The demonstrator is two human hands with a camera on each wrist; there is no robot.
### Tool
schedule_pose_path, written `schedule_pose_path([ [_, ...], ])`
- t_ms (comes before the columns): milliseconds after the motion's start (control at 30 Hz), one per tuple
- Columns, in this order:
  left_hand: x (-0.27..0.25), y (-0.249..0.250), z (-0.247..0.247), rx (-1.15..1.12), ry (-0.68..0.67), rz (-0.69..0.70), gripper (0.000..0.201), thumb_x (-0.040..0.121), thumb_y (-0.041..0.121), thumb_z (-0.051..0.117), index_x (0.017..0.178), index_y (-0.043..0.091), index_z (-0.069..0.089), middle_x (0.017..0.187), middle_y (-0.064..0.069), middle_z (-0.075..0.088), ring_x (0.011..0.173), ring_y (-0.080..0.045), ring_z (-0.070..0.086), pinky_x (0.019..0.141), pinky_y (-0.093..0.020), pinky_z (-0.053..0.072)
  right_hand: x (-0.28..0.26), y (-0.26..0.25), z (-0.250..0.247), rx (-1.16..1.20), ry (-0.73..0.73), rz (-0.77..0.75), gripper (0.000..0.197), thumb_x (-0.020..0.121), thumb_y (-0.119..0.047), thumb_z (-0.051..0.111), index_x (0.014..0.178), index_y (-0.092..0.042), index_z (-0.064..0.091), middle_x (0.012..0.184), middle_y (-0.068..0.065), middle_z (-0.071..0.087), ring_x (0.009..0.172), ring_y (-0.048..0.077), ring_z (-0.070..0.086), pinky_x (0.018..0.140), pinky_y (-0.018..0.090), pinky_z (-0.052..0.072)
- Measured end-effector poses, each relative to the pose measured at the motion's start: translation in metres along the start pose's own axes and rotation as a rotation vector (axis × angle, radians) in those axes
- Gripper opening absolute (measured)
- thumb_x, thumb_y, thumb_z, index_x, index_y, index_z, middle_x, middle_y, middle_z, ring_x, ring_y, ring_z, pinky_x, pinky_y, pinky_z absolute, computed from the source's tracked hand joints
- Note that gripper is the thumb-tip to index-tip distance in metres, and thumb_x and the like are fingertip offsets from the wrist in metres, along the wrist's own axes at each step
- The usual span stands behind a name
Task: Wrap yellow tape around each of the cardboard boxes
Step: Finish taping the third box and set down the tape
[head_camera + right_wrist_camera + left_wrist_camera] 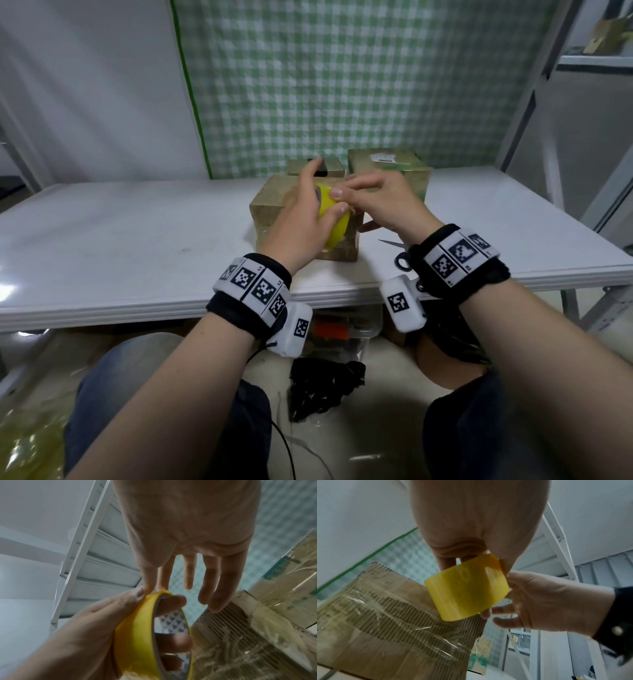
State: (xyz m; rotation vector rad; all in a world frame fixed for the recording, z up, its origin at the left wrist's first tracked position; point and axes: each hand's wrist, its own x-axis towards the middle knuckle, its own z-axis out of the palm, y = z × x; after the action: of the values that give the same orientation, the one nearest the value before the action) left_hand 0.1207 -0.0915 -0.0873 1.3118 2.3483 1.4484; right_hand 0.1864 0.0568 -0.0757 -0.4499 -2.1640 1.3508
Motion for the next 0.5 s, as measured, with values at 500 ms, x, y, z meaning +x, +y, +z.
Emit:
schedule_pose_path([
  [500, 0.006, 0.003, 0.01, -0.277, -0.107, -0.116, 0.072, 0.106, 0.021, 0.048, 0.161, 0.025, 0.003, 0.077, 0.004, 0.078, 0.072, -0.024, 0.077, 0.082, -0.05, 0.061, 0.002, -0.002, 0.003, -0.563, 0.202, -0.419, 0.022, 0.087, -0.035, 0.068, 0.085, -0.019, 0.083, 0.079, 0.002, 0.049, 0.075, 0.021, 0.052, 0.066, 0.045, 0.048],
])
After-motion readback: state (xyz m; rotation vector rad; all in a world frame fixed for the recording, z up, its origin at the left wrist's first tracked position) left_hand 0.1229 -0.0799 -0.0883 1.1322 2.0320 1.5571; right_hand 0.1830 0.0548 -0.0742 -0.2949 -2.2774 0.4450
